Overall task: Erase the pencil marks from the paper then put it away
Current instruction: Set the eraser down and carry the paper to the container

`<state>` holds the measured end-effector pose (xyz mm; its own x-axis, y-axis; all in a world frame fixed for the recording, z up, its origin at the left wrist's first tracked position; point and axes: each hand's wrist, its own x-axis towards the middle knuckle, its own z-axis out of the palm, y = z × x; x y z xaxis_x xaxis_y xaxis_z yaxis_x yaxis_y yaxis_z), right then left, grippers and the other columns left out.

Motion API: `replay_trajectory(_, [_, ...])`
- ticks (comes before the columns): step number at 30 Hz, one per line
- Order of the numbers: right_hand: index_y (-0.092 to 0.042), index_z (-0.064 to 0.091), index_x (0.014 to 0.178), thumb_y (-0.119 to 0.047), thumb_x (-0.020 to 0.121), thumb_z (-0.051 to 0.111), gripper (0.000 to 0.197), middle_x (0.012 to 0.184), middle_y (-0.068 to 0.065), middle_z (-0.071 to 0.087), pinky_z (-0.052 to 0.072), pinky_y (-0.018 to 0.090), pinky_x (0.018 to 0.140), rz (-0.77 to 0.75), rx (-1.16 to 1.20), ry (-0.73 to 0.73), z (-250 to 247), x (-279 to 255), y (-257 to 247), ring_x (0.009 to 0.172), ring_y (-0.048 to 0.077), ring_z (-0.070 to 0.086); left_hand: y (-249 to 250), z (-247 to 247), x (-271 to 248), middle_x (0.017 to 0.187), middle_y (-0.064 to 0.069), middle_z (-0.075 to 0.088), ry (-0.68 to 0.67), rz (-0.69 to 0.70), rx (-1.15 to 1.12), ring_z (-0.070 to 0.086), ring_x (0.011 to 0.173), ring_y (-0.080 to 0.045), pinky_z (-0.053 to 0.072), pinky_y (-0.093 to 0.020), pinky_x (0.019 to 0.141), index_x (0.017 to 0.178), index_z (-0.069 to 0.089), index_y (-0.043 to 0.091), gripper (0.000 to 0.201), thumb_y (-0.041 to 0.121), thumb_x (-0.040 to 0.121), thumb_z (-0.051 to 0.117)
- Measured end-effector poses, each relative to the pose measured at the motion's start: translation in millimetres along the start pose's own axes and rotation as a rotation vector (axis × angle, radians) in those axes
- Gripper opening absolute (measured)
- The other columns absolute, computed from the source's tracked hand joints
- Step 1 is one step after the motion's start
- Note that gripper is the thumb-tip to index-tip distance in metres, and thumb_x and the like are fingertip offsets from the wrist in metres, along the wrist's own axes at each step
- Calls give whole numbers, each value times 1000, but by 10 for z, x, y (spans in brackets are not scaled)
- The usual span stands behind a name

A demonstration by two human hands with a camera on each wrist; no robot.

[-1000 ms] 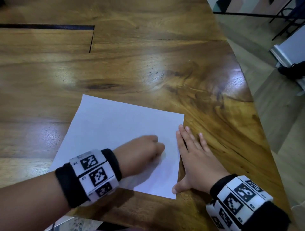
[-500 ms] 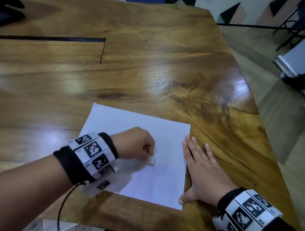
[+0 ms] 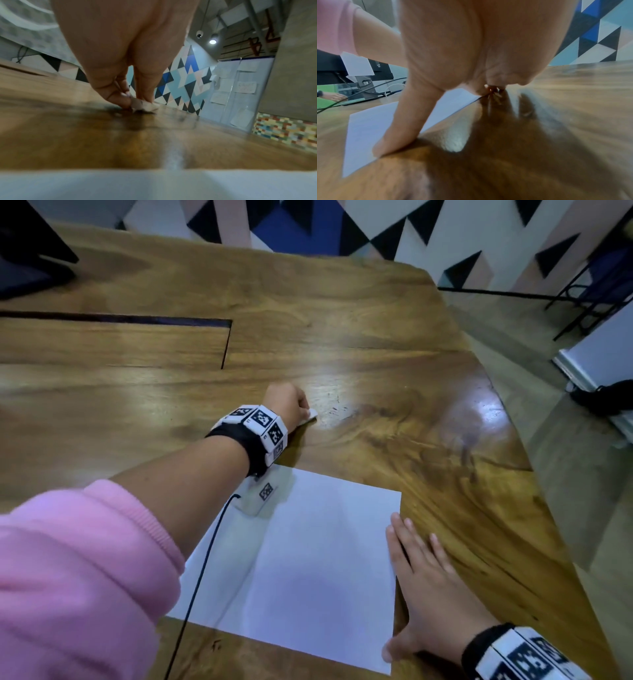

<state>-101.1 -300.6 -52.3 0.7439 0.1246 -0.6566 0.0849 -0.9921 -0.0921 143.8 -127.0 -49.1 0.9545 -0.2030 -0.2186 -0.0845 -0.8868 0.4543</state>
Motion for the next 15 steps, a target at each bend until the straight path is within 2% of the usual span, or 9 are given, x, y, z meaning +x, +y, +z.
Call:
replay_trajectory(2, [-6, -42, 126, -62, 59, 74, 145, 141, 2, -48, -18, 38, 115, -1, -3, 6, -1, -5, -3, 132, 14, -41, -15, -12, 2, 112, -16, 66, -13, 16, 31, 57, 106, -29, 44, -31, 85, 106, 65, 4, 24, 14, 89, 52])
replay_trajectory(5, [-7, -42, 127, -62, 58, 75, 146, 140, 2, -50, -17, 39, 116, -4, 9, 19, 10, -7, -8, 131, 14, -42, -93, -117, -91, 127, -18, 56, 3, 11, 26, 49, 118, -31, 38, -34, 98, 120, 56, 6, 30, 11, 92, 44])
replay_trajectory(7, [-9, -41, 127, -61, 58, 75, 145, 139, 1, -50, -17, 38, 115, -15, 24, 29, 18, -7, -2, 131, 13, -42, -201, -216, -245, 128, -21, 54, 37, 29, 44, 47, 119, -34, 37, -34, 99, 122, 55, 8, 33, 8, 91, 43])
replay_trajectory(10, [-9, -36, 134, -60, 61, 74, 141, 141, -3, -46, -18, 34, 114, -59, 60, 68, 13, -9, 38, 132, 9, -39, -467, -259, -635, 118, -24, 53, 61, 65, 116, 49, 112, -40, 39, -36, 93, 122, 55, 13, 37, 10, 86, 51])
replay_trajectory(12, [-12, -22, 146, -58, 67, 72, 130, 147, -10, -36, -13, 29, 116, -87, 146, 124, -25, -7, 64, 136, 5, -30, -670, -227, -988, 122, -24, 48, 3, 40, 181, 44, 116, -39, 36, -37, 97, 130, 46, 16, 50, 19, 82, 60])
replay_trajectory(15, [-18, 12, 150, -49, 79, 68, 96, 156, -11, -6, 7, 22, 116, -59, 324, 238, -141, 47, 87, 143, 7, -3, -993, -61, -1519, 142, -20, 28, -138, -67, 278, 25, 131, -35, 24, -37, 109, 142, 20, 17, 79, 44, 80, 60])
